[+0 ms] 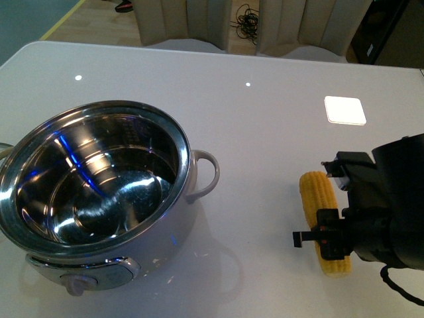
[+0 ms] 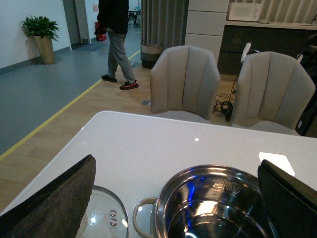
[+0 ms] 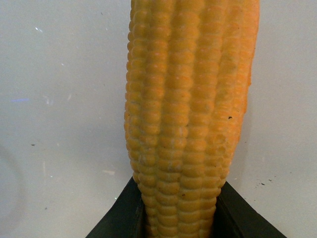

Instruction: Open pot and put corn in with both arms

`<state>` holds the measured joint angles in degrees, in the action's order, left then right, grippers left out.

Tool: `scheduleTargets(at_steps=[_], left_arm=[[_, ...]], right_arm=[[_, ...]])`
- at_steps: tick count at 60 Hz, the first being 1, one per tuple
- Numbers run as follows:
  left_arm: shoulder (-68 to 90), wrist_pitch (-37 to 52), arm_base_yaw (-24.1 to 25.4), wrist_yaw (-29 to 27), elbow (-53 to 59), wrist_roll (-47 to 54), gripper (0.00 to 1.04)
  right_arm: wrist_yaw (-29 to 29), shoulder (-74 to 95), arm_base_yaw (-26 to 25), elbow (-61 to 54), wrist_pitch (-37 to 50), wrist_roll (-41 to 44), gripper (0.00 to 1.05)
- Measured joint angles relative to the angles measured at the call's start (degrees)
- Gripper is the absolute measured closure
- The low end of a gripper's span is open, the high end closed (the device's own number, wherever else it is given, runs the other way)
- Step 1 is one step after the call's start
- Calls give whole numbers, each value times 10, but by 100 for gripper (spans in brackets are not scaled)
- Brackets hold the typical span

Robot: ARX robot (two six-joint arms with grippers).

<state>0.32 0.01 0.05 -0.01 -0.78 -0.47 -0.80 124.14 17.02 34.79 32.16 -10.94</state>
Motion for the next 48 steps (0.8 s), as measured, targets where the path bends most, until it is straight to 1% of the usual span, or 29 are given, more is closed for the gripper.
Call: scheduleTargets(at_steps=[11,19,28,43,48], left_arm=[[0,0,0,0,0,0,7],[0,0,0,0,0,0,7],[0,0,0,0,0,0,7],[0,0,0,0,0,0,7],[0,0,0,0,0,0,7]], right_arm=[[24,-92,-14,-12,-30,-5,83],[45,-164,-11,-7,-68,-29,84],[55,-204,8,16,-93,-51,84],[64,-217,39,50,-125,-89,85],[65,-219,49,66,-137,-105,83]])
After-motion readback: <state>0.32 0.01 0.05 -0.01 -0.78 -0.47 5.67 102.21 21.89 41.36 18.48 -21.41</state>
